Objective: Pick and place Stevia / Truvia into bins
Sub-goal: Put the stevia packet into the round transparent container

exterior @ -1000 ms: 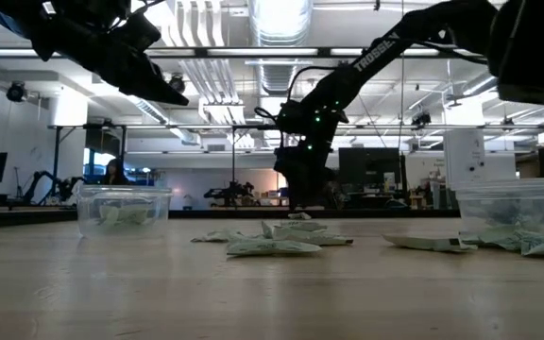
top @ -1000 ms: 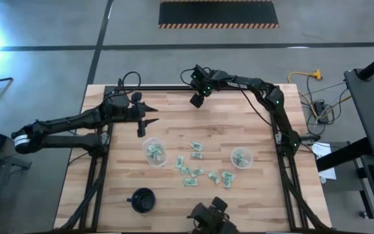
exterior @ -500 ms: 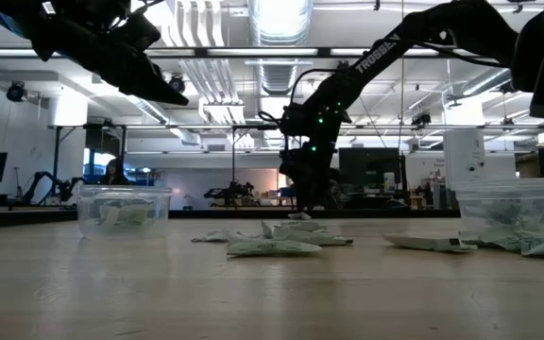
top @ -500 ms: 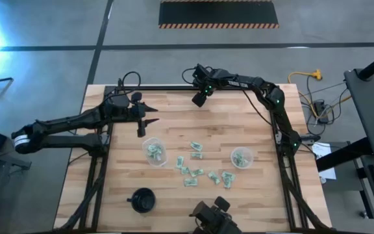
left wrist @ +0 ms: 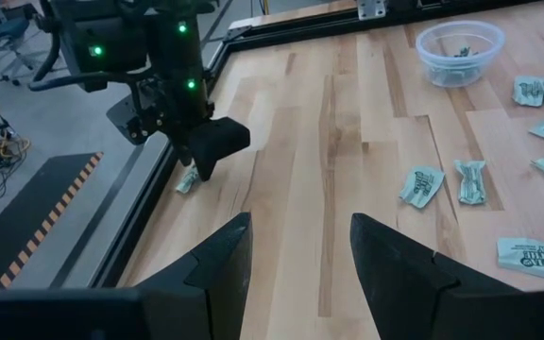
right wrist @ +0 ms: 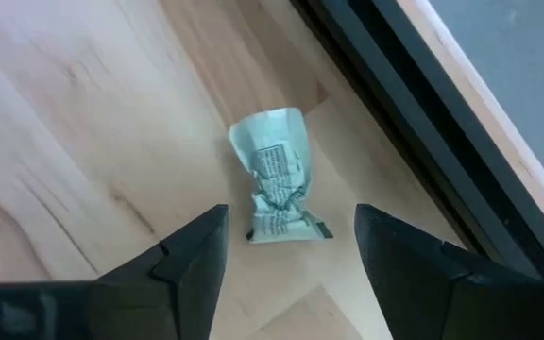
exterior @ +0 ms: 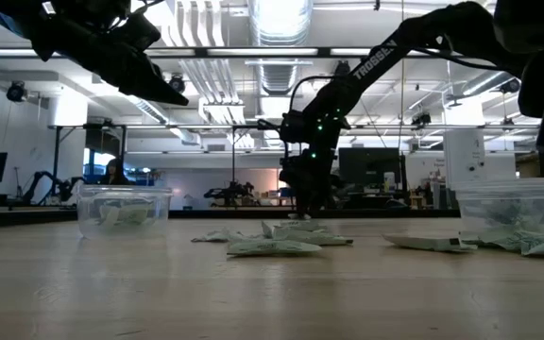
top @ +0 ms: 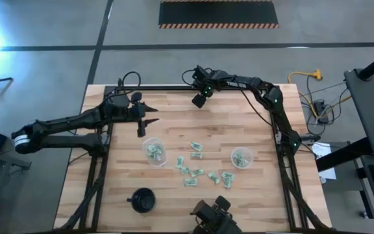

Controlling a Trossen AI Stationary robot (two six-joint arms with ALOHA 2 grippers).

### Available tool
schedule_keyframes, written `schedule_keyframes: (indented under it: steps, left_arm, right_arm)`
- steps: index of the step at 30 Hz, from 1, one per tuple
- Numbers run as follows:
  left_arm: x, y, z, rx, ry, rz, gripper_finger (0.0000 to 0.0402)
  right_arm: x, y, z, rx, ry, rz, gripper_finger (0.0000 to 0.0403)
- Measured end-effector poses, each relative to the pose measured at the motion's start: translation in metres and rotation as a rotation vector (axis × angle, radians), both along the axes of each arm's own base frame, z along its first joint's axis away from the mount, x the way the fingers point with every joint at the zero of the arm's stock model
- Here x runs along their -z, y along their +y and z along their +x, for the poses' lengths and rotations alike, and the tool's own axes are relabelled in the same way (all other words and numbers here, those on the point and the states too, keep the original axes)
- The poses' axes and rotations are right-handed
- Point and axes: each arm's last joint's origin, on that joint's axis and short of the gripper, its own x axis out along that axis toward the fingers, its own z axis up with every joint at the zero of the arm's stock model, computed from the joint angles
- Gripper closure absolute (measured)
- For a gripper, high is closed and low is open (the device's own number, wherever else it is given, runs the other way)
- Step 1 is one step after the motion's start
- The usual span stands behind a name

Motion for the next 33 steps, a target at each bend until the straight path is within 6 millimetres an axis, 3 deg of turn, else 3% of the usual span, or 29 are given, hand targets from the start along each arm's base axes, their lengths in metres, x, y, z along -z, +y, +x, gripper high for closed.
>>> schedule_keyframes:
  steps: [8, 23, 33]
  left_arm:
    - [0.0000, 0.0000, 0.0000, 0.000, 0.000, 0.000, 0.0237]
    - [0.0000, 0.0000, 0.0000, 0.000, 0.000, 0.000, 0.0237]
    - [0.0007, -0.0001, -0.0002, 0.000, 0.007, -0.003, 0.0237]
  right_arm:
    - [-0.0001, -0.0010, -0.0005, 0.006, 0.000, -0.004, 0.0224]
    - [-0.0001, 0.0018, -0.0035, -0.026, 0.037, 0.015, 0.0376]
    - [-0.0028, 0.0028, -0.0045, -0.038, 0.042, 0.018, 0.0393]
